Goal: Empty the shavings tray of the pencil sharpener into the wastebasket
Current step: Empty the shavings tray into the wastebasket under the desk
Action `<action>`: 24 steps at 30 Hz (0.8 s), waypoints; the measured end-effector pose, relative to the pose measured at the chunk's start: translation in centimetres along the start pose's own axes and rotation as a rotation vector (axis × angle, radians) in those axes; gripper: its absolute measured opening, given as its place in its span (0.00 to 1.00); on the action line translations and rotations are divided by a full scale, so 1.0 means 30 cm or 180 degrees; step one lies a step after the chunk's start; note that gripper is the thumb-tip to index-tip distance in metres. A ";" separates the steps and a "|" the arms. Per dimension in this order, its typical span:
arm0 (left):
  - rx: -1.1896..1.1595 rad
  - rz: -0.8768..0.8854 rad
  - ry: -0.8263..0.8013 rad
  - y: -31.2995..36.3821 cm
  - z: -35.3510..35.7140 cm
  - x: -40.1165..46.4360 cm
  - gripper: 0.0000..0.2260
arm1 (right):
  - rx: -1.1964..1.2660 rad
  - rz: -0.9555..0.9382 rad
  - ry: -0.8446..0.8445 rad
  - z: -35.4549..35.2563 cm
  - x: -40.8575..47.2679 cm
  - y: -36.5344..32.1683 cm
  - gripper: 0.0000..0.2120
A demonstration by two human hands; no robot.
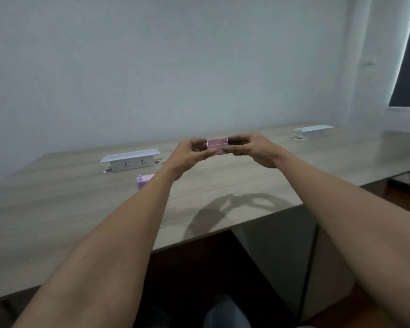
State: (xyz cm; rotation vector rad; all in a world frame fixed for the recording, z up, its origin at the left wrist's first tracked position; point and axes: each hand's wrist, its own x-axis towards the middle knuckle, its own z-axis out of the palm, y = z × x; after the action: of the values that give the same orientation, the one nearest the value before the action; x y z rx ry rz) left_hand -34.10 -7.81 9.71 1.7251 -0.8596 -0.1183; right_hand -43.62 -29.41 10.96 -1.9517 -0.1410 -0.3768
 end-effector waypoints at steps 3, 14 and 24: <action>-0.0156 0.0068 -0.0222 0.016 0.123 0.009 0.28 | -0.0024 0.0080 0.0129 -0.093 -0.108 0.014 0.23; -0.0638 -0.0001 -0.0898 0.000 0.667 -0.072 0.22 | -0.0036 0.0679 0.0690 -0.385 -0.541 0.209 0.40; -0.0721 -0.0217 -0.1379 -0.158 1.028 -0.203 0.24 | 0.0273 0.1344 0.1188 -0.432 -0.910 0.473 0.31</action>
State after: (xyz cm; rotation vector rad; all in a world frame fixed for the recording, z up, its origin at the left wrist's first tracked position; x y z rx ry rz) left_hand -51.37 -28.43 -7.22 1.5362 -1.0552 -0.6300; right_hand -68.07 -44.91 -5.68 -1.7367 0.4810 -0.4358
